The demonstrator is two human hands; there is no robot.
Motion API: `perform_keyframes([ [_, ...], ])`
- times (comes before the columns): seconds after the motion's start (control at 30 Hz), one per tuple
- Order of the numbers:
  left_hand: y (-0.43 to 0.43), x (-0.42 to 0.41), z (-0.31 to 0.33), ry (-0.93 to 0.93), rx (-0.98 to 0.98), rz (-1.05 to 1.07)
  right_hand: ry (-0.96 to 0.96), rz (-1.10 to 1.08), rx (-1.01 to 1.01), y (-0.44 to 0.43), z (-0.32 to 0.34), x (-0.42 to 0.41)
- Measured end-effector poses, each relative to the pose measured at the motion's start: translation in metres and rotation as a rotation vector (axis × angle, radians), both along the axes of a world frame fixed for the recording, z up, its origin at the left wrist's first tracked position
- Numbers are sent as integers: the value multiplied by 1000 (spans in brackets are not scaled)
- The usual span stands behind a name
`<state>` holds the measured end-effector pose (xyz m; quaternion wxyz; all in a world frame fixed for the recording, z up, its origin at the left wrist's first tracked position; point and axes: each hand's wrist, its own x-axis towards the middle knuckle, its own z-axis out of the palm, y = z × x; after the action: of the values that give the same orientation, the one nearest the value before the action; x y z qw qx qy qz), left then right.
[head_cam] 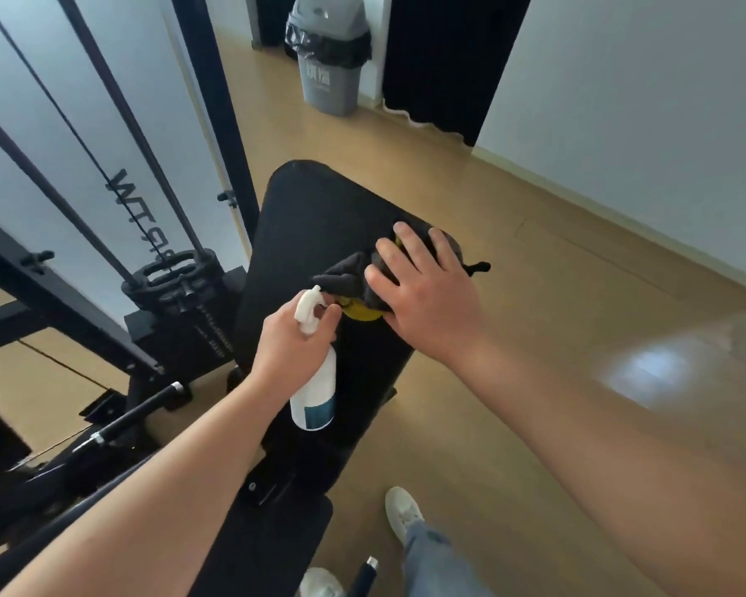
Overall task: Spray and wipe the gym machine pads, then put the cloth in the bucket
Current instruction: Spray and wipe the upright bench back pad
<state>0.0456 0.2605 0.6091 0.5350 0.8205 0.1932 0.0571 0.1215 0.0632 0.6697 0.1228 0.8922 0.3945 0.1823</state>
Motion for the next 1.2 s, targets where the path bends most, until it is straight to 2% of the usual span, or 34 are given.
perform_keyframes([
  [0.17,-10,-3,3,12,-21,-8,20,-114,-8,1,-6,-11],
  [0.27,-2,0,0,8,-20,12,-13,-191,-119,33,-10,3],
  [0.43,22,2,-10,12,34,93,-24,-157,-217,79,-11,29],
  [0.63,44,-2,-15,17,2,239,-73,-103,-293,148,-4,59],
  [0.77,40,-4,-18,7,-6,276,30,-108,-238,194,-1,89],
  [0.83,34,-5,-17,-8,-14,299,-71,-49,-314,194,1,91],
  [0.93,23,-10,-14,-12,-28,338,-56,95,-491,168,-1,69],
  [1.03,13,-17,-12,0,-63,325,-93,105,-433,133,-25,45],
  [1.07,10,-19,-12,1,-70,306,-68,105,-426,121,-38,36],
  [1.13,2,-23,-10,3,-76,281,47,111,-241,93,-63,22],
  [1.2,-4,-25,-9,9,-89,273,140,105,-193,57,-69,6],
])
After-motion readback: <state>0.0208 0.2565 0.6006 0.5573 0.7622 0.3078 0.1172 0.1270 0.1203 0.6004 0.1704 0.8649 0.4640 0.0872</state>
